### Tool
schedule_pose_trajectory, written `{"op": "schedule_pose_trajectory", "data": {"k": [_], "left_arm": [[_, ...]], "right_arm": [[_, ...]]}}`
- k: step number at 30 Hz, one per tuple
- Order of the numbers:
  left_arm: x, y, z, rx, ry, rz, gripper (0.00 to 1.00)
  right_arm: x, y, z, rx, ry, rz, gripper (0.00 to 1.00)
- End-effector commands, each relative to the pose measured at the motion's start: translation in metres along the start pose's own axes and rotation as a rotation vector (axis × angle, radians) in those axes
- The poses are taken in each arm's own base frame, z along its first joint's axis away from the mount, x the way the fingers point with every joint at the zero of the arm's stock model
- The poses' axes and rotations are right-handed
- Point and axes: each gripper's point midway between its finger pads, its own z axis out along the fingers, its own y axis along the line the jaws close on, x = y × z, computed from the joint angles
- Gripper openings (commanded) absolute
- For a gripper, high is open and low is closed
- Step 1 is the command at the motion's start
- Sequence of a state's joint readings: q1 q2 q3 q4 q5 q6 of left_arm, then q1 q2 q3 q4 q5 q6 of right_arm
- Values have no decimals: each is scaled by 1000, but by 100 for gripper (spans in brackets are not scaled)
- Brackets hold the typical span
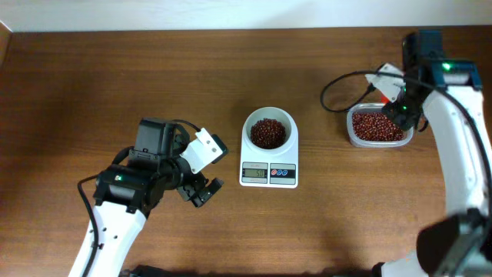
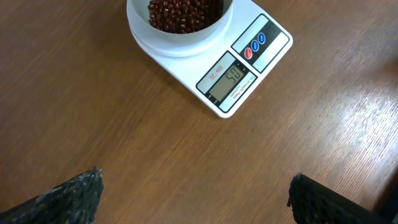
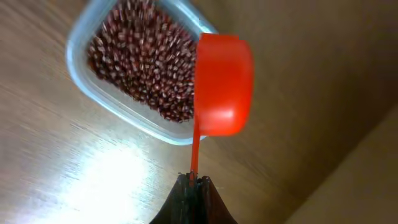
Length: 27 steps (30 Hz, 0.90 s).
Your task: Scoop and weigh 50g on scale
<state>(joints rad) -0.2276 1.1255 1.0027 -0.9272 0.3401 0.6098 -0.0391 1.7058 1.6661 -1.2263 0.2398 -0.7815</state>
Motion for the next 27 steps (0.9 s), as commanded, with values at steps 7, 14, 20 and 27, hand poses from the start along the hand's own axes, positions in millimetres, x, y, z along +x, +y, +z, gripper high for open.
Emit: {"op": "schedule_pose_trajectory", "data": {"k": [7, 14, 20, 27], "left_arm": [[-5, 2, -5, -14, -17, 16, 99], [-4, 2, -5, -11, -14, 15, 99], [-4, 2, -5, -11, -14, 15, 99], [-4, 2, -5, -11, -14, 15, 99]], "right_arm": [[70, 67, -138, -346, -306, 775, 4], [66, 176, 21, -750, -115, 1091, 4], [73, 193, 79, -825, -140, 1431, 4], [93, 190, 89, -736, -72, 1479, 25]]}}
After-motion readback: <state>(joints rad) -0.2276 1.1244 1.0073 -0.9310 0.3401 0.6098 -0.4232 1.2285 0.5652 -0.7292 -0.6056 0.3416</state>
